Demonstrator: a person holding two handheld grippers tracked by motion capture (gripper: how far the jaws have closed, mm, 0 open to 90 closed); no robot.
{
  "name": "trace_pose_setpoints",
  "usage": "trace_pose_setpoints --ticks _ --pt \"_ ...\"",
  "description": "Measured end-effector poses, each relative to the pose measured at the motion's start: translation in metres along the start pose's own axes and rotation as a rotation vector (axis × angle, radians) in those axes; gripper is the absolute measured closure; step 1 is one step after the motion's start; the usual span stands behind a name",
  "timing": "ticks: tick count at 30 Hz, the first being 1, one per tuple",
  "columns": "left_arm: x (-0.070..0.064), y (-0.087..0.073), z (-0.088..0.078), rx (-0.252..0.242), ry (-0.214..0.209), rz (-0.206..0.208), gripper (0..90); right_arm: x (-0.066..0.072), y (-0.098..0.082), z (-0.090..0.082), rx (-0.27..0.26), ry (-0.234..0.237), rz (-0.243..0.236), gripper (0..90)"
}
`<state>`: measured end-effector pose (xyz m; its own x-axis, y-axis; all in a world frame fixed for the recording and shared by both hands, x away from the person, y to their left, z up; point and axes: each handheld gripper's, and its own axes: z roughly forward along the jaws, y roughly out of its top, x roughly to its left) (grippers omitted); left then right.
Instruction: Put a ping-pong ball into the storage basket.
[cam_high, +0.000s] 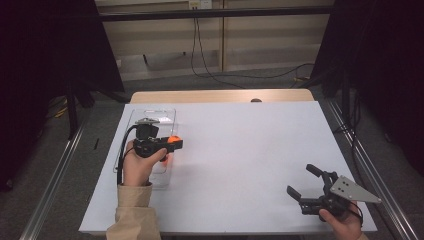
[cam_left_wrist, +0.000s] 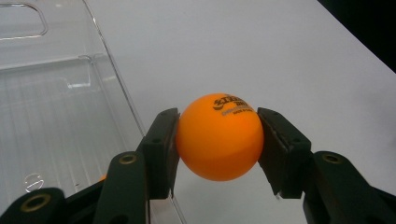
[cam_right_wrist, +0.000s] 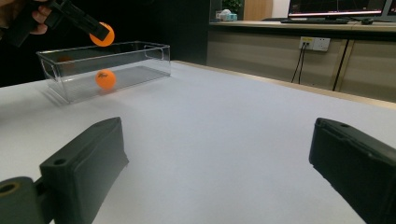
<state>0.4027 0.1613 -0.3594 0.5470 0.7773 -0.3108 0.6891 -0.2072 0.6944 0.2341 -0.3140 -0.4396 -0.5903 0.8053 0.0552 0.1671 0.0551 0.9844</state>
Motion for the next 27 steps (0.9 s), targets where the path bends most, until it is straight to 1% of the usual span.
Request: trace_pose_setpoints --ticks 15,27 --pt "0.007 -0.002 -0.006 -0.013 0.012 -0.013 50.9 0.000 0.000 0.000 0.001 0.001 -0.001 3.3" --pt "0.012 -0.004 -0.010 -0.018 0.032 -0.012 50.9 0.000 0.000 0.000 0.000 0.001 -0.001 3.3"
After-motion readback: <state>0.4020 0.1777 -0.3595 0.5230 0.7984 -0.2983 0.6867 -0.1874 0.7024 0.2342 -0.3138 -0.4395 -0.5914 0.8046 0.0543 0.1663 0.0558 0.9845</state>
